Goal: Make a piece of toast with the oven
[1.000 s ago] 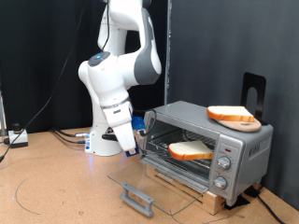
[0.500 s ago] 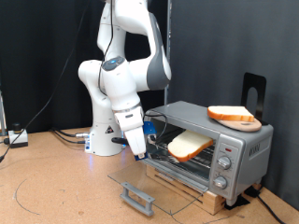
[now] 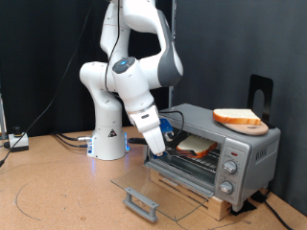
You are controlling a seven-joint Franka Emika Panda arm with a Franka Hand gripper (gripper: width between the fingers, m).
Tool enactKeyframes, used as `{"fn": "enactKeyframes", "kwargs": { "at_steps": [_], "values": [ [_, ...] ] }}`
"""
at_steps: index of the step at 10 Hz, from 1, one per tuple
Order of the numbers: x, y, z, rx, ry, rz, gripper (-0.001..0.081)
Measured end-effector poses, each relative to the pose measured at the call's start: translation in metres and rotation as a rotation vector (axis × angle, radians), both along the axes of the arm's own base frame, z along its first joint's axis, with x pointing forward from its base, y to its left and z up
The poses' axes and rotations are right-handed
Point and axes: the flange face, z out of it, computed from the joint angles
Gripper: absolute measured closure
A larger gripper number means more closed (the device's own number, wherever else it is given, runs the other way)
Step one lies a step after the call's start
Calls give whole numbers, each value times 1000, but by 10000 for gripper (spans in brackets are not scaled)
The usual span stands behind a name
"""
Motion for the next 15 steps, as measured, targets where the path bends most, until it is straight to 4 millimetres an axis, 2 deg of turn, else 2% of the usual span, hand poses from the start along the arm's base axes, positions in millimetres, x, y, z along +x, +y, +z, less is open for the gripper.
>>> {"fn": "enactKeyframes", "kwargs": {
  "at_steps": [2,4,10,11,13,15],
  "values": [
    [0,2,3,-11,0,-13,410],
    [2,-7,8,-26,-8,-70,410],
    [11,-90,42,-64,-1,-164,410],
    [12,-96,46,-63,1,-164,410],
    [12,-95,45,-57,1,-162,410],
    [10,-93,53,-5,-13,-125,410]
  ]
}}
